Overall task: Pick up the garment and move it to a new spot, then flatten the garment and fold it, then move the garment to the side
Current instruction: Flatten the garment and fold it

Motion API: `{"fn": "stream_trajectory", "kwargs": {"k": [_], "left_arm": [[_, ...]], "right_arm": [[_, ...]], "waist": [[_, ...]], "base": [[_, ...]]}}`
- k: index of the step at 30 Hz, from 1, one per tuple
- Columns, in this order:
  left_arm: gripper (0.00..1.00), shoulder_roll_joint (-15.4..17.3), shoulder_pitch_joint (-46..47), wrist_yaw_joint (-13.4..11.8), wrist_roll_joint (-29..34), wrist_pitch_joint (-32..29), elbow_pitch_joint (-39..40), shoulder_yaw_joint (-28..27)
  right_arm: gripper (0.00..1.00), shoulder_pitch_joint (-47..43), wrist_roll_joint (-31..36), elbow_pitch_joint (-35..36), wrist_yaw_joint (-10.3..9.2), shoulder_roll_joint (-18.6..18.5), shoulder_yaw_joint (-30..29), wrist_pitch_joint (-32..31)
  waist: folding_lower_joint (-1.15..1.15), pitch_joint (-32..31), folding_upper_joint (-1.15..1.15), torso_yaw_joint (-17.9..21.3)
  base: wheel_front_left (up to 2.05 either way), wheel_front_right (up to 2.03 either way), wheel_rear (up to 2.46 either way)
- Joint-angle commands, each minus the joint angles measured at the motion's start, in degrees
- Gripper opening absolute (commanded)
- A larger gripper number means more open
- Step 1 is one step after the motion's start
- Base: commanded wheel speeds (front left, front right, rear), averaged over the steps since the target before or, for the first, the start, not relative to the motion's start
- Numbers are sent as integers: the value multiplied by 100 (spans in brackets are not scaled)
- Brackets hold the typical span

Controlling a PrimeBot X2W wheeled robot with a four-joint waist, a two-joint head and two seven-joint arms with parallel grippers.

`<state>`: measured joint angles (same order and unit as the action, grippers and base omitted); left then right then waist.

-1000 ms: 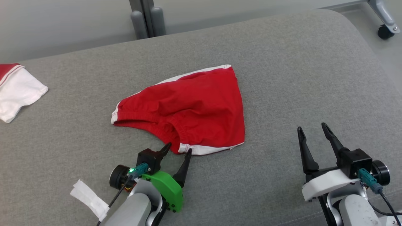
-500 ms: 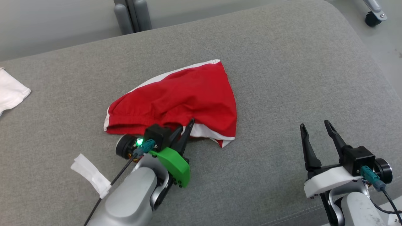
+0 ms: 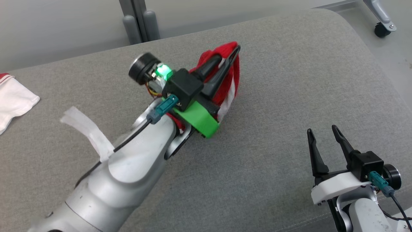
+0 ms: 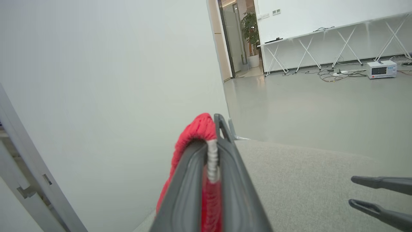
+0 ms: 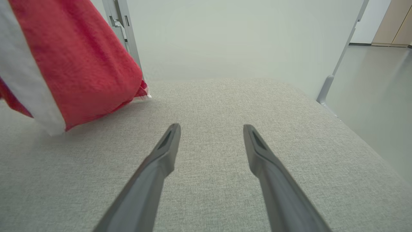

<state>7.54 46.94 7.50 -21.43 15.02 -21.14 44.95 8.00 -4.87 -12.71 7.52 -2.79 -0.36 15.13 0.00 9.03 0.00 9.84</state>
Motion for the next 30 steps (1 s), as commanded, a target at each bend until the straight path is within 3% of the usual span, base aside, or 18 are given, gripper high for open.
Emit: {"fn": "stream_trajectory", "kwargs": {"k": [1,8,21,30], "left_arm": [[0,-3,220,-5,0,21,110,8],[0,-87,513,-8,-185,14,516,-251],[0,449,-1415,-148,-764,15,-606,-1308],[0,528,-2463,-161,-720,15,-987,-2415]], "right_arm": [[100,-29,-33,-14,-6,-19,8,4],[100,-89,-34,-14,-6,-19,11,4],[100,-100,-70,76,-6,-19,-78,4],[100,-41,-31,59,-6,-19,-117,4]], "waist": [[0,-21,0,7],[0,-96,0,-6],[0,45,0,-146],[0,132,0,-247]], "base": [[0,0,0],[0,0,0],[0,0,0],[0,0,0]]}}
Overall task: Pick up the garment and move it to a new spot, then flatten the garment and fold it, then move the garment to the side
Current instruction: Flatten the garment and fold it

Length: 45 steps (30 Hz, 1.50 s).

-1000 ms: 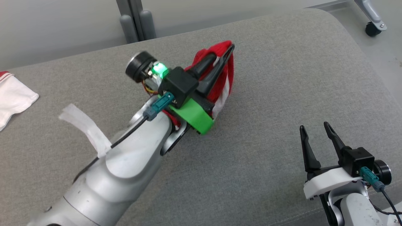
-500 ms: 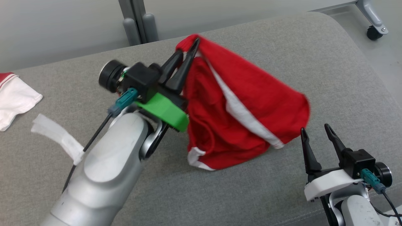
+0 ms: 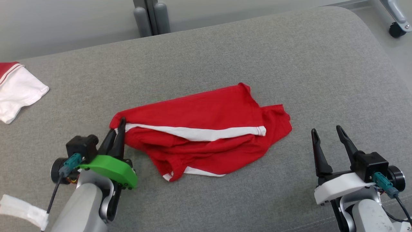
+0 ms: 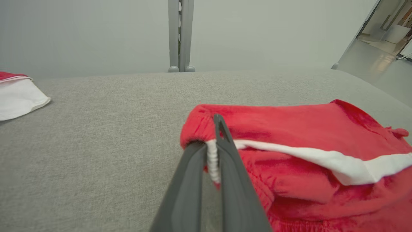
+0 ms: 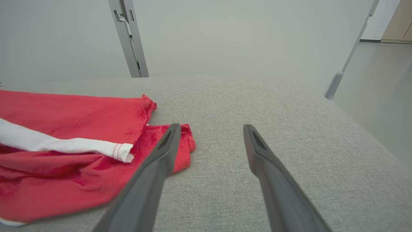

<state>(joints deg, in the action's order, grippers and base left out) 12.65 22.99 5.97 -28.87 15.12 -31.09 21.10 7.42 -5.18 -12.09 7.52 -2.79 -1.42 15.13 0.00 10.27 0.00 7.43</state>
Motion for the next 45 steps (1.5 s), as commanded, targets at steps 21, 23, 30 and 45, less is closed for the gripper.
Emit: {"fn": "stream_trajectory", "kwargs": {"k": [21,23,30,45], "left_arm": [[100,-569,-828,157,634,5,363,-1159],[100,-572,-917,158,641,5,491,-1129],[100,-677,-1406,154,704,5,1020,-1277],[100,-948,-2414,156,1041,5,1710,-1820]], "right_arm": [[100,80,95,-15,-6,-20,41,4],[100,84,109,6,-6,-20,34,4],[100,9,126,32,-6,-20,16,4],[100,-224,98,5,-6,-20,14,3]], "waist": [[0,-62,0,-199],[0,-95,0,-221],[0,-276,0,-323],[0,-691,0,-535]], "base": [[0,0,0],[0,0,0],[0,0,0],[0,0,0]]}}
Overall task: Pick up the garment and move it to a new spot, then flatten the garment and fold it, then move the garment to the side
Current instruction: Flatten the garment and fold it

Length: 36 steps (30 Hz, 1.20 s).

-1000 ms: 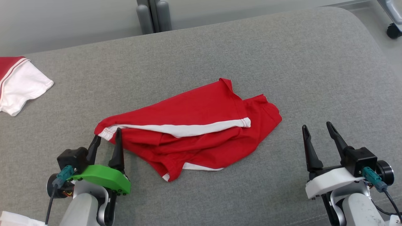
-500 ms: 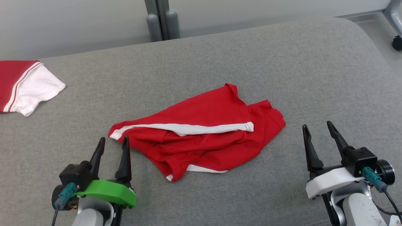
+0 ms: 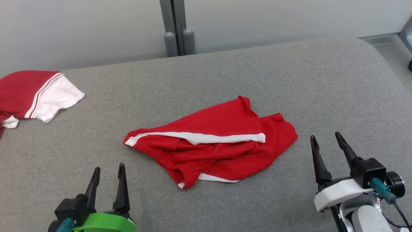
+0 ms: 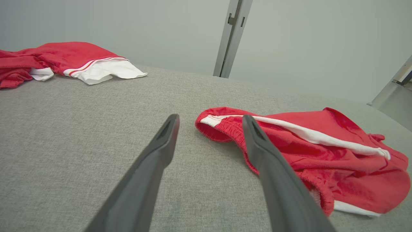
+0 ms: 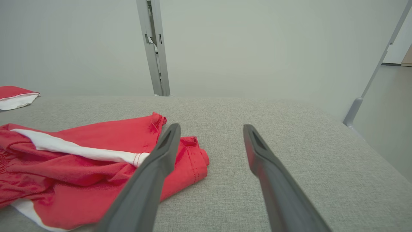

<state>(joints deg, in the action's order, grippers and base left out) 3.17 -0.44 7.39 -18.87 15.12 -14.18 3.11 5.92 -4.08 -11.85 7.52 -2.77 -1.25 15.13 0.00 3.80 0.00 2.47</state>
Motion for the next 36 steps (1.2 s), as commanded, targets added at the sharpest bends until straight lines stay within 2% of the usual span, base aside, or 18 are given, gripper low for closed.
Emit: {"fn": "stream_trajectory", "kwargs": {"k": [1,21,28,31,36], "left_arm": [[100,-7,-113,14,48,5,27,-17],[100,-25,-137,15,-26,5,3,157],[100,-25,-65,15,-23,5,30,177],[100,-24,-25,15,-21,5,35,196],[100,-24,29,14,-42,5,16,268]], "right_arm": [[100,-85,-28,-34,-6,-22,7,3],[100,-41,-114,-234,-6,-22,68,3],[100,284,73,-312,-6,-21,157,3],[100,581,191,-548,-6,-21,312,4],[100,1191,446,-1556,-6,-22,511,-6]], "waist": [[0,-65,0,-53],[0,-153,0,-71],[0,-82,0,-83],[0,-25,0,-104],[0,61,0,-204]], "base": [[0,0,0],[0,0,0],[0,0,0],[0,0,0],[0,0,0]]}}
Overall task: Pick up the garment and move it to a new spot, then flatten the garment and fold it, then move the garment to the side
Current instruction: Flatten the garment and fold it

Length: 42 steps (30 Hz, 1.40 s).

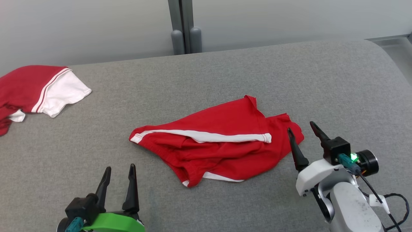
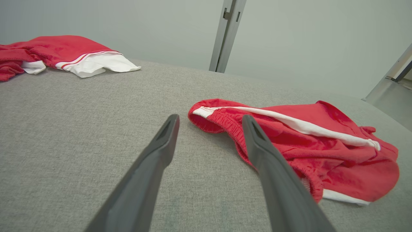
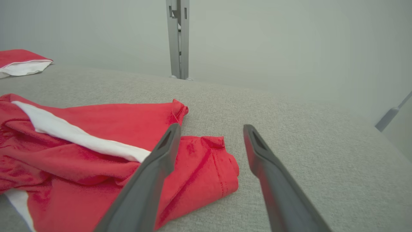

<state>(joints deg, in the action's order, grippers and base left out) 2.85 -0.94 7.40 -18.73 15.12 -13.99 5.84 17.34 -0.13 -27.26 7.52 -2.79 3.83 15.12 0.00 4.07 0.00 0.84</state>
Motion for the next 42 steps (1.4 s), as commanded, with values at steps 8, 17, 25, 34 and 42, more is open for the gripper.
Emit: {"fn": "stream_trajectory", "kwargs": {"k": [8,17,25,34,42], "left_arm": [[100,9,127,13,-55,5,-18,21],[100,9,184,13,-2,5,-56,39],[100,9,201,13,19,5,-98,75],[100,9,159,13,25,5,-150,98],[100,9,191,13,25,5,-83,50]], "right_arm": [[100,867,302,-1466,-6,-21,288,-351],[100,1240,-3,-2220,-6,-21,742,-246],[100,1382,-445,-2503,-6,-20,1330,-159],[25,1545,-638,-2732,-6,-22,1629,-86],[0,1785,-769,-2799,-6,-22,1649,-42]], "waist": [[0,225,0,-267],[0,362,0,-398],[0,361,0,-428],[0,306,0,-440],[0,315,0,-398]], "base": [[0,0,0],[0,0,0],[0,0,0],[0,0,0],[0,0,0]]}}
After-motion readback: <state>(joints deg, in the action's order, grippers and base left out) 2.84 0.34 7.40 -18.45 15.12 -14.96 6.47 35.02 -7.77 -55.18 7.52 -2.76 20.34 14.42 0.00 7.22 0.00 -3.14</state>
